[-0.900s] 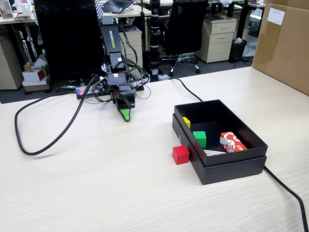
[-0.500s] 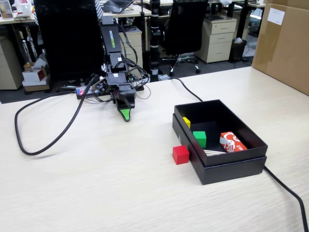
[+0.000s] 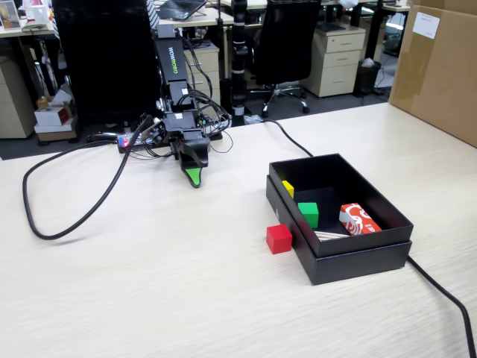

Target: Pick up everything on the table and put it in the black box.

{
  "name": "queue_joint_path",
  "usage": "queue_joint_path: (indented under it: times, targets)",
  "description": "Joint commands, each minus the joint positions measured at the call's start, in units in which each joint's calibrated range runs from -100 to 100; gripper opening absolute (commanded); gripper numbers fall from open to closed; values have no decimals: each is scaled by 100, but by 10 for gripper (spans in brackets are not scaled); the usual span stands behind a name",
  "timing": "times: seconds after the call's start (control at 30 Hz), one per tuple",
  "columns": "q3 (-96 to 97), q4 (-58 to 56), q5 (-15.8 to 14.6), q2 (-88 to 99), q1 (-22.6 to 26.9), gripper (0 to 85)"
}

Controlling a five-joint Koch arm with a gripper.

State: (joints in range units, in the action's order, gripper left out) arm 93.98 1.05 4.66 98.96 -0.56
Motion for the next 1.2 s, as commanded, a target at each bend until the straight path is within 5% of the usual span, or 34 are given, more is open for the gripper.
queue_joint_path:
  times: [0.0, 0.43, 0.63, 1.17]
  targets:
    - [-177, -403, -24, -23, -5, 481]
    - [-2444, -2632, -293, -114, 122, 477]
    - [-4710, -4109, -435, -1537, 205, 475]
    - [-9515, -4783, -742, -5978, 508, 471]
